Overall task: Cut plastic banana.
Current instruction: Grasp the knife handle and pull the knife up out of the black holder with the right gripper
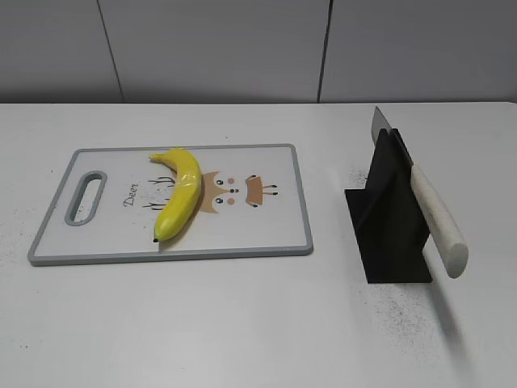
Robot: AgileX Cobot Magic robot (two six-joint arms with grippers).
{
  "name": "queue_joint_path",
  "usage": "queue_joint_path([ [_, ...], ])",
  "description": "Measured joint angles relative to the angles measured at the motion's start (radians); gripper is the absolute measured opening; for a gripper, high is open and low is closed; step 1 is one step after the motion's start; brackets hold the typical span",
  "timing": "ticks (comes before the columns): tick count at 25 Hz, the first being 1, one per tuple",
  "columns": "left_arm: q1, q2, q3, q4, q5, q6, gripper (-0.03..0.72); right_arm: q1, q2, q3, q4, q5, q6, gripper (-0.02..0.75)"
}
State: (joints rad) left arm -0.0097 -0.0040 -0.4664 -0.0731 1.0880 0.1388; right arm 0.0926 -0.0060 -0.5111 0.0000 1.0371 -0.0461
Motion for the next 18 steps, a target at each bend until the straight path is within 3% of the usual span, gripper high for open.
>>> queue_joint_path([
  [18, 0.000, 0.000, 0.000, -0.001, 0.000, 0.000, 0.588, 0.000, 0.000, 0.000, 0.000, 0.000, 0.000, 0.508],
])
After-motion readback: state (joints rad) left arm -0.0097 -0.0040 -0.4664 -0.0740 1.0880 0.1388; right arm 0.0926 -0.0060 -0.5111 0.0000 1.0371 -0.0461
